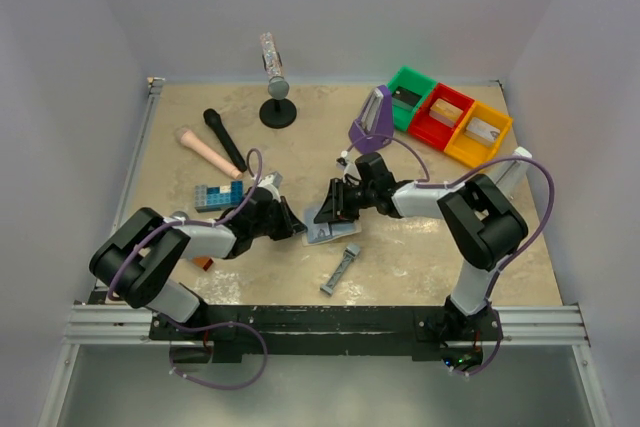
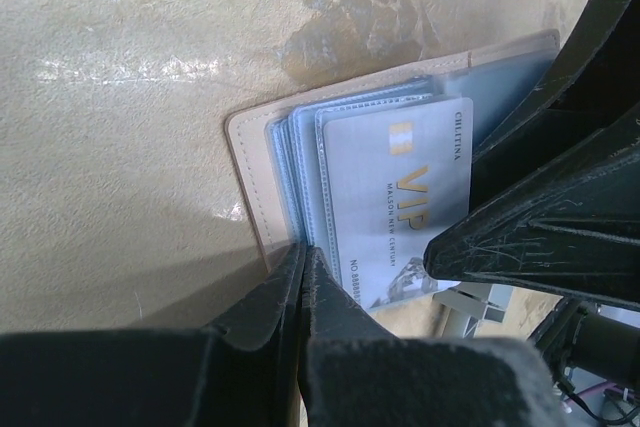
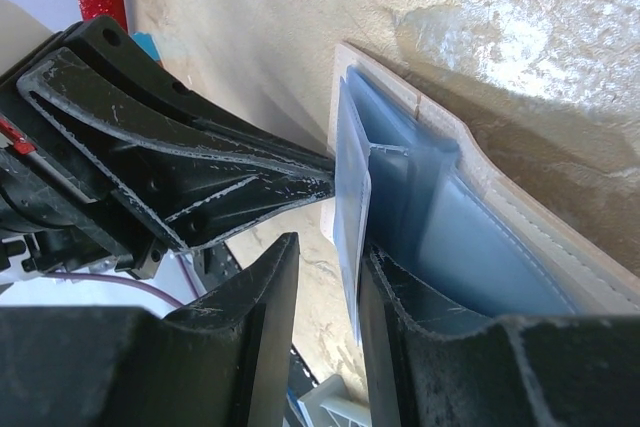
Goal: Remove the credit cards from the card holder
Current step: Remove the credit card from the card holder.
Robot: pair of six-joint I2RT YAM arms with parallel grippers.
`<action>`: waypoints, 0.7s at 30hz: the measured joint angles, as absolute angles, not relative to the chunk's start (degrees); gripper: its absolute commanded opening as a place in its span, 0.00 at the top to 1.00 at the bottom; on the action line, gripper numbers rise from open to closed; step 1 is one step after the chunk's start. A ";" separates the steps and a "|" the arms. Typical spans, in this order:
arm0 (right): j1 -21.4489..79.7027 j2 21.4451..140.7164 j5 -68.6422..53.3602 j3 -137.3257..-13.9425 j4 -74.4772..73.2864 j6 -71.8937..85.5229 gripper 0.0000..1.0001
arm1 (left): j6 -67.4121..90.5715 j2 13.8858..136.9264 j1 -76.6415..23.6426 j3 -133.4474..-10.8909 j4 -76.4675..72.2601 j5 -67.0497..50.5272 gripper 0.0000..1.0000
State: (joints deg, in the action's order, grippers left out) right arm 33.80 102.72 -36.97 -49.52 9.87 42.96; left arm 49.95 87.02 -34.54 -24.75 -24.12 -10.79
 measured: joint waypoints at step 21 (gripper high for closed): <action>33.80 99.57 -35.22 -49.52 5.80 40.88 0.69 | 51.57 87.11 -34.63 -22.68 -27.88 -9.78 1.00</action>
State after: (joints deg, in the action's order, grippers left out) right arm 33.80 99.57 -35.22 -49.52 5.80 40.88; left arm 51.57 87.11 -34.63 -22.68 -27.88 -9.78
